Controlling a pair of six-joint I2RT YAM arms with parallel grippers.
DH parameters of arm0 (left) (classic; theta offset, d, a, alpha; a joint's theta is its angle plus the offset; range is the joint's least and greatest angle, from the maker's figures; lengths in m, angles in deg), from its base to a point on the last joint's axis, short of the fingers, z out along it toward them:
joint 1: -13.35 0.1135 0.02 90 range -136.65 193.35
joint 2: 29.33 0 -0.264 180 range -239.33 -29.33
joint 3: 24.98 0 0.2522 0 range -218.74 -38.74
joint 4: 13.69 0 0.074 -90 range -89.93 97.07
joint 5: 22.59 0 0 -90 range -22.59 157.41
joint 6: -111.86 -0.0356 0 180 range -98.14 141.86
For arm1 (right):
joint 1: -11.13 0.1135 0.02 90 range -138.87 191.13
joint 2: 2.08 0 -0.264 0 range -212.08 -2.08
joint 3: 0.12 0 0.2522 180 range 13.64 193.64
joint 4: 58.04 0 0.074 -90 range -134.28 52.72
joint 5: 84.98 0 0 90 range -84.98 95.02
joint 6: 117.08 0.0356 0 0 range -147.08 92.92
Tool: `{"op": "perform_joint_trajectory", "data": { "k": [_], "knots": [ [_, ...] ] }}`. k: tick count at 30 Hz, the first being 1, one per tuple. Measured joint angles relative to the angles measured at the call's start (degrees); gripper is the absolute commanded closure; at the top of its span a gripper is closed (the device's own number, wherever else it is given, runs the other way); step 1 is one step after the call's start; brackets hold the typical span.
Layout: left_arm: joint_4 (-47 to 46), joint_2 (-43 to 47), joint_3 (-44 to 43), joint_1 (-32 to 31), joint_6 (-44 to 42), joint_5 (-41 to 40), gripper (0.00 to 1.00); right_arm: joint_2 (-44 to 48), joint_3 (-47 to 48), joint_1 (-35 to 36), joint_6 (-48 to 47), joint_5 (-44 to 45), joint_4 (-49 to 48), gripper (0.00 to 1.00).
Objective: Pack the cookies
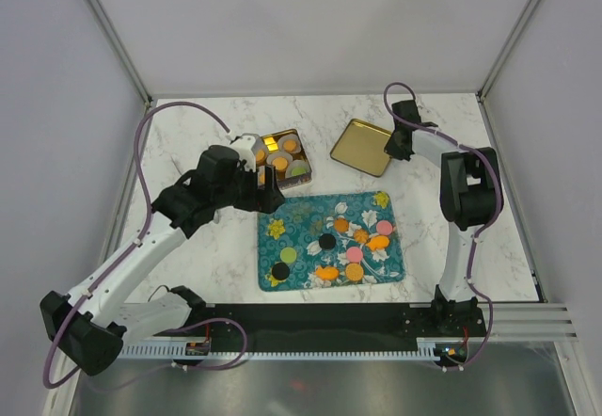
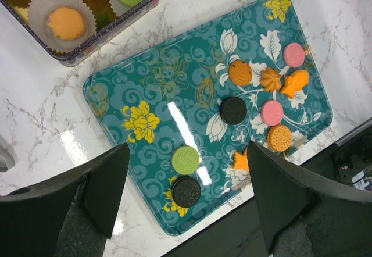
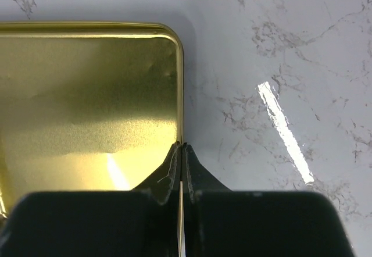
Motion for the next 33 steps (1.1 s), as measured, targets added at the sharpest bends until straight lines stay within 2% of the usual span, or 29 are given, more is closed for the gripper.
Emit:
{"op": "perform_joint_trajectory", "data": {
  "k": [14,20,29,33],
  "knots": [
    [-1.0,-7.3,-6.8,5.1,0.0,3.2,0.1,3.5,1.4,-3.2,-3.6,-4.8,0.7,1.0],
    [-5.0,-12.4,-9.3,7.1,0.1,7.2,0.1,6.1,1.4,-3.7,-4.9,-8.2,0.8,1.0],
    [-15.2,-29.7,-17.4,10.3,1.9,14.6,0.11,14.9,-2.9,-3.2,-5.2,-17.8,0.4,1.0],
    [-20.0,-34.9,-19.8,12.0,3.8,18.6,0.11,20.5,-6.6,-0.2,-5.1,-20.3,0.2,1.0]
  ]
}}
